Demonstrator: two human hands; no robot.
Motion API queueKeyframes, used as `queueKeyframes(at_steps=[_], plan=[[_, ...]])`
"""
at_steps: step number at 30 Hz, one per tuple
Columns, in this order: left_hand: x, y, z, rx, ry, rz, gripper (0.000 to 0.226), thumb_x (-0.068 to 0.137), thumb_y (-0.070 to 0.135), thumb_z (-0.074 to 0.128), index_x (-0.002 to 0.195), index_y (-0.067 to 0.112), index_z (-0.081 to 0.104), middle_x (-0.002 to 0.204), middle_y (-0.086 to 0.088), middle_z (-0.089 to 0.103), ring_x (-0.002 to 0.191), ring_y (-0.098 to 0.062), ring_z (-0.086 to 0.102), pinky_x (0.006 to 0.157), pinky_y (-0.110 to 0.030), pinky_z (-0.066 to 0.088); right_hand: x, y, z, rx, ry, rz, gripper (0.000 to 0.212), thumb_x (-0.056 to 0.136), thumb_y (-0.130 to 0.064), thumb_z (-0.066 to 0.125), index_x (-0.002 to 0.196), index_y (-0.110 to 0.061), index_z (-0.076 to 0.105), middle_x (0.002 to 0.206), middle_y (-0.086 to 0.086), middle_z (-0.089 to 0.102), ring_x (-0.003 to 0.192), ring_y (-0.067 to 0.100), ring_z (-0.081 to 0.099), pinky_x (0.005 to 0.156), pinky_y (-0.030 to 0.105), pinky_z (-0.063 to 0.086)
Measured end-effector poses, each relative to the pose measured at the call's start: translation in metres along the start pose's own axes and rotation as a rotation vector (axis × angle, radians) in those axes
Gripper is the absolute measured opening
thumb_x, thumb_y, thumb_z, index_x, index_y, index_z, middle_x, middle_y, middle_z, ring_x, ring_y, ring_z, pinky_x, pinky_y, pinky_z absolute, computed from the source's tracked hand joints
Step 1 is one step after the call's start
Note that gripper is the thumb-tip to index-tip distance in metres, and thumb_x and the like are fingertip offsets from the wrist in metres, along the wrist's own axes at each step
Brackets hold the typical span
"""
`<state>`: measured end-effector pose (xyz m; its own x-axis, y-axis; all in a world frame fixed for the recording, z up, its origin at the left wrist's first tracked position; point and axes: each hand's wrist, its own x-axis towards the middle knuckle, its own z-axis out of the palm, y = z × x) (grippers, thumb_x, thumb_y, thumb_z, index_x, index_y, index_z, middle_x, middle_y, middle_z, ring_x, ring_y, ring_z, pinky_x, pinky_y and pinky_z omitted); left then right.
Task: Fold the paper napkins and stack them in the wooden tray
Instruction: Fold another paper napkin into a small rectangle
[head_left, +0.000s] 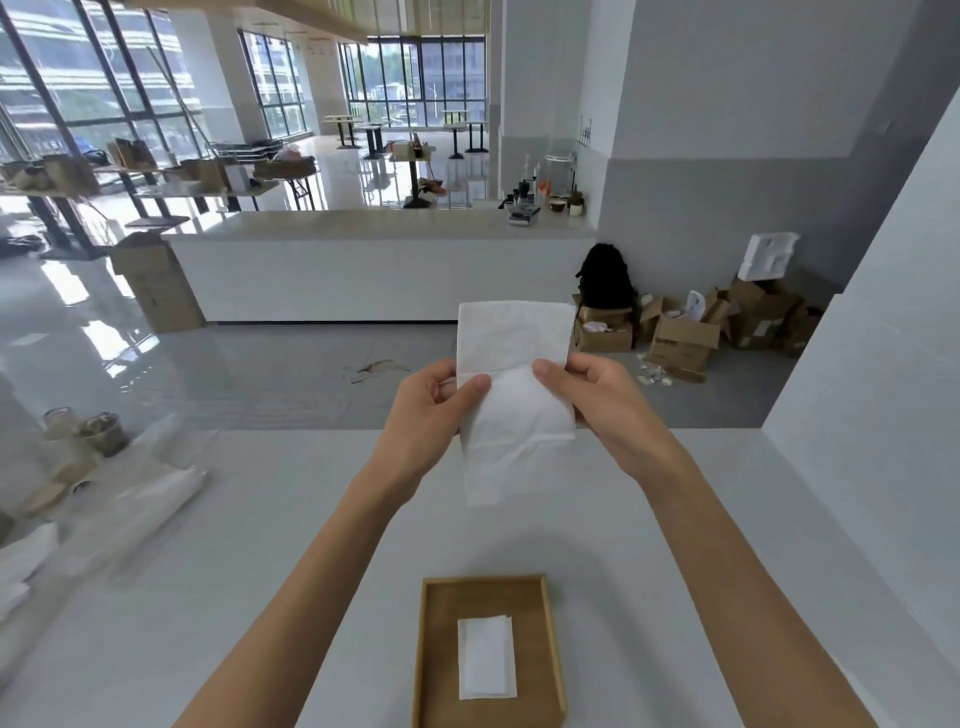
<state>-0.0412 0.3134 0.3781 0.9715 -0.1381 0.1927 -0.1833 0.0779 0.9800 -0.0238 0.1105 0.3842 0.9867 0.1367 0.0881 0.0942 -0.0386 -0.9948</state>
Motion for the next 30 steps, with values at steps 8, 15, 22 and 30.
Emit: queueKeyframes(at_steps=[8, 15, 22, 30], plan=[[0.004, -0.002, -0.011, -0.073, -0.055, -0.008, 0.026, 0.104, 0.016, 0.052, 0.113, 0.027, 0.074, 0.106, -0.007, 0.079, 0.093, -0.023, 0.075, 0.078, -0.032, 0.059, 0.005, -0.002, -0.006, 0.101, -0.089, -0.091, 0.024, 0.1, -0.01, 0.059, 0.113, -0.022, 0.075, 0.112, 0.002, 0.078, 0.098, 0.019, 0.074, 0.082, 0.03, 0.06], [0.011, 0.002, -0.006, -0.303, -0.077, -0.028, 0.022, 0.097, 0.009, 0.052, 0.091, 0.022, 0.069, 0.08, 0.001, 0.062, 0.061, -0.015, 0.05, 0.053, -0.023, 0.046, 0.004, -0.007, -0.007, 0.034, -0.035, -0.3, 0.037, 0.098, 0.009, 0.046, 0.086, -0.014, 0.071, 0.077, -0.021, 0.07, 0.06, -0.008, 0.061, 0.049, 0.004, 0.041], [0.011, -0.003, -0.006, -0.474, -0.131, -0.133, 0.029, 0.105, 0.029, 0.045, 0.111, 0.014, 0.069, 0.105, -0.01, 0.077, 0.081, -0.023, 0.075, 0.068, -0.034, 0.061, 0.009, -0.002, -0.016, -0.025, -0.017, -0.352, 0.042, 0.096, 0.013, 0.045, 0.083, -0.017, 0.072, 0.083, -0.019, 0.07, 0.077, 0.002, 0.062, 0.064, 0.021, 0.044], [0.008, -0.009, -0.004, -0.164, -0.14, -0.086, 0.028, 0.099, 0.005, 0.06, 0.127, 0.009, 0.06, 0.108, -0.013, 0.078, 0.091, -0.023, 0.076, 0.077, -0.03, 0.06, 0.011, 0.0, -0.019, -0.026, -0.065, -0.26, 0.038, 0.102, -0.016, 0.043, 0.109, -0.034, 0.076, 0.1, -0.012, 0.076, 0.096, 0.005, 0.068, 0.077, 0.016, 0.053]])
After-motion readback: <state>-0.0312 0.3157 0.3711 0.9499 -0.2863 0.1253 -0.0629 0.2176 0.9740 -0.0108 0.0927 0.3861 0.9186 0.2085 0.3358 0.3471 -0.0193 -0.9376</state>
